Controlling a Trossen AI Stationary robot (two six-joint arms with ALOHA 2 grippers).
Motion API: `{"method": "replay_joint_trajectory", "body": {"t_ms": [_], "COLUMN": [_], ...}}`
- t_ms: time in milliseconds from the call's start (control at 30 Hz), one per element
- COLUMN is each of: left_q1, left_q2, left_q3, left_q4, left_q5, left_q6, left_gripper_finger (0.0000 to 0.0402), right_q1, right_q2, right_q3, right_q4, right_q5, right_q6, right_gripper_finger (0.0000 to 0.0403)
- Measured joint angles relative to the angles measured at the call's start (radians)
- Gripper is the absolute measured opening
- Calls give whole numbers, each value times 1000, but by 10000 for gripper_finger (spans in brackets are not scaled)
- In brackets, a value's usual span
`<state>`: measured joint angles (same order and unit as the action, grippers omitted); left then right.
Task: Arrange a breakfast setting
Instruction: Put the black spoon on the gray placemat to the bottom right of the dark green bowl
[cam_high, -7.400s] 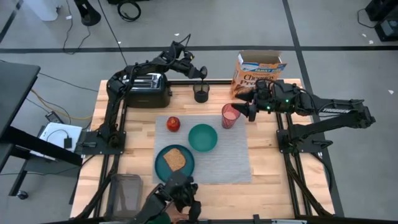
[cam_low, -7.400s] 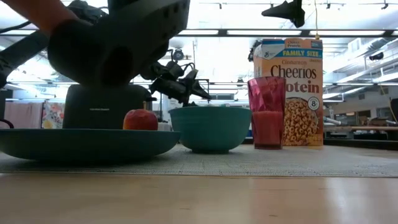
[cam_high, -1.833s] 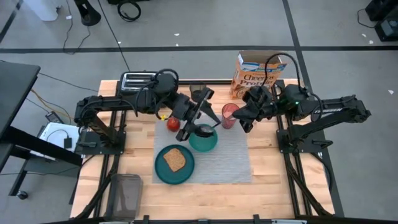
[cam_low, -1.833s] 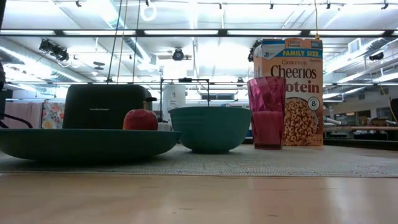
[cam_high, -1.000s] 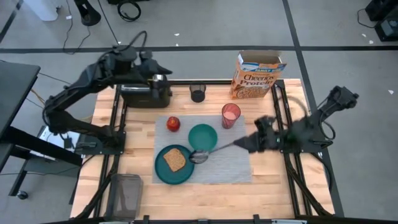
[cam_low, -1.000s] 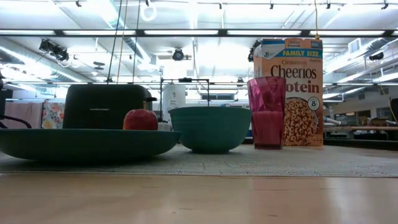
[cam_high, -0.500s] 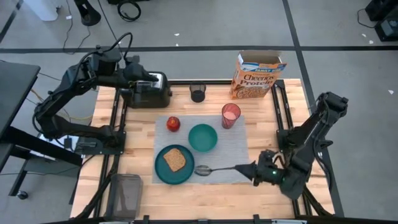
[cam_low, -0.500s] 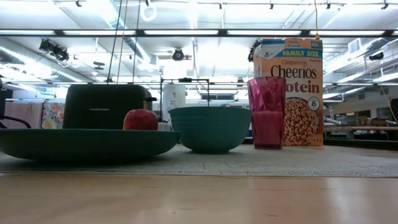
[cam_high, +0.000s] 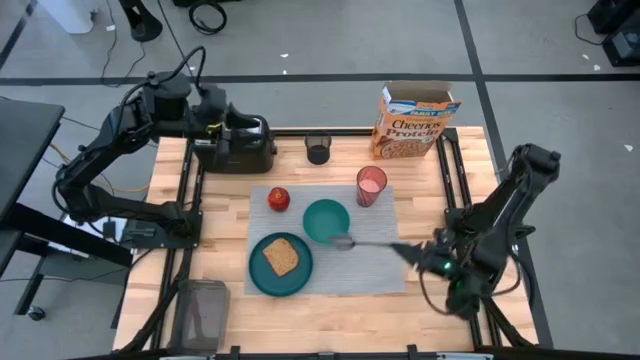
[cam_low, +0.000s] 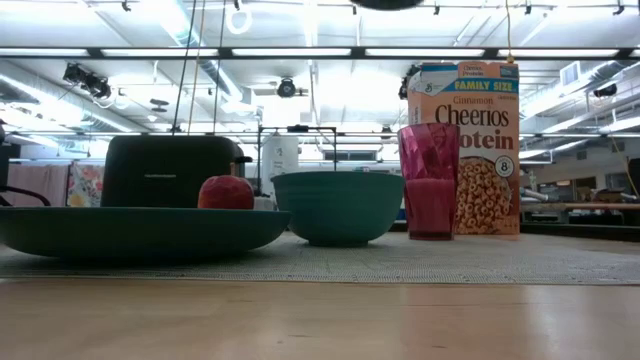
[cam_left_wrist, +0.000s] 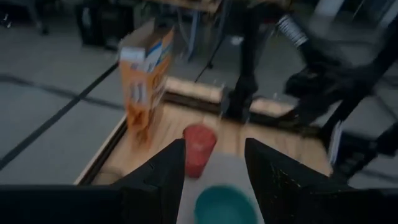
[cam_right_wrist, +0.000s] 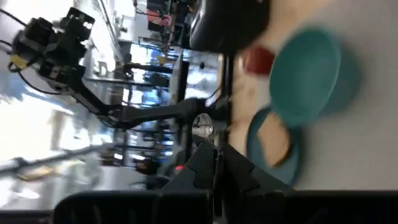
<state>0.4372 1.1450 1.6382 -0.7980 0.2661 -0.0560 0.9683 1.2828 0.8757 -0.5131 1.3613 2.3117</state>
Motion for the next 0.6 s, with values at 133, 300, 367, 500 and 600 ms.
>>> {"method": "replay_joint_trajectory", "body": {"t_ms": [133, 300, 367, 500, 600], "left_q1": [-58, -153, -196, -290, -358], "left_q2": [6, 14, 25, 60, 95], "left_q3": [0, 0, 0, 0, 0], "left_q4": [119, 217, 230, 253, 268], "left_q5": [-59, -208, -264, -382, -473], "left_q6": [-117, -263, -308, -379, -393], "left_gripper_finger": [172, 172, 172, 172, 172], "right_q1": [33, 37, 36, 36, 35], "right_q2": [-183, -374, -423, -475, -473], "right_q3": [1, 27, 38, 73, 97], "right_q4": [-257, -491, -598, -850, -1022], "right_q5": [3, -195, -294, -456, -505], "right_q6": [-83, -328, -386, -432, -424], "right_gripper_finger": [9, 9, 9, 9, 9]}}
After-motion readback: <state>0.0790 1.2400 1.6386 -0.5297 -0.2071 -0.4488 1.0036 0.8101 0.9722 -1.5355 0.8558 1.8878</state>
